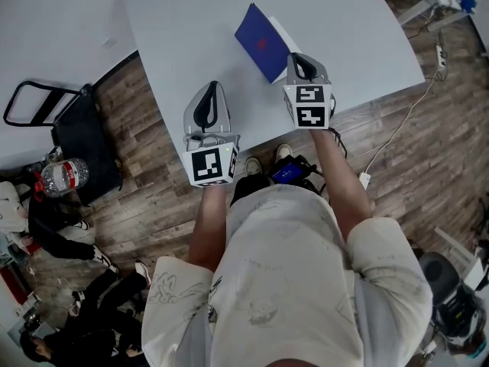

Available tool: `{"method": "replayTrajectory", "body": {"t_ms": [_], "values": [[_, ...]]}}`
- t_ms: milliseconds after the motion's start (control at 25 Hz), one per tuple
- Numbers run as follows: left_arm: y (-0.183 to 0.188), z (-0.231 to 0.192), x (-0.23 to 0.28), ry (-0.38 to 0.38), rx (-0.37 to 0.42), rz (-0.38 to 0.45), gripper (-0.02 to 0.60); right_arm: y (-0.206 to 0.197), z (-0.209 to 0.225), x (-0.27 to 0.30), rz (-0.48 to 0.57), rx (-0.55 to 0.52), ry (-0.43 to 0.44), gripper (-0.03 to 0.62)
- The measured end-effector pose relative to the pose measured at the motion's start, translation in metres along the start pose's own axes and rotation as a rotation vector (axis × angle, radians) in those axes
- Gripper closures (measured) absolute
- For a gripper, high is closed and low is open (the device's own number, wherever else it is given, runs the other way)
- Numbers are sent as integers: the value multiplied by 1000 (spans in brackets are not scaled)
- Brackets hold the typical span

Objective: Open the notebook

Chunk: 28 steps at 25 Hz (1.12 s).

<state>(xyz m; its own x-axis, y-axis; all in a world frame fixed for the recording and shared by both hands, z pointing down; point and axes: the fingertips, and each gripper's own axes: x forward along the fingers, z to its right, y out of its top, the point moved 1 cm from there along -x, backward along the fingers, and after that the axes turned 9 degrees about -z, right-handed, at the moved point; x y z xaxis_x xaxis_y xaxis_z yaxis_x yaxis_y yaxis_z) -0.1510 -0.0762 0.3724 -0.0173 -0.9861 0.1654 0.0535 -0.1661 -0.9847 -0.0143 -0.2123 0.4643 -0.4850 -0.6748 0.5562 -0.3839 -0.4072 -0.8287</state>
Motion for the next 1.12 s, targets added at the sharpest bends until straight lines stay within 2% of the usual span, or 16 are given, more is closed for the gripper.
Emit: {"method": "replayTrajectory", "body": {"t_ms": [1120], "values": [[-2,0,2,8,-8,-5,563,14,-21,-13,39,-139,22,588]]}}
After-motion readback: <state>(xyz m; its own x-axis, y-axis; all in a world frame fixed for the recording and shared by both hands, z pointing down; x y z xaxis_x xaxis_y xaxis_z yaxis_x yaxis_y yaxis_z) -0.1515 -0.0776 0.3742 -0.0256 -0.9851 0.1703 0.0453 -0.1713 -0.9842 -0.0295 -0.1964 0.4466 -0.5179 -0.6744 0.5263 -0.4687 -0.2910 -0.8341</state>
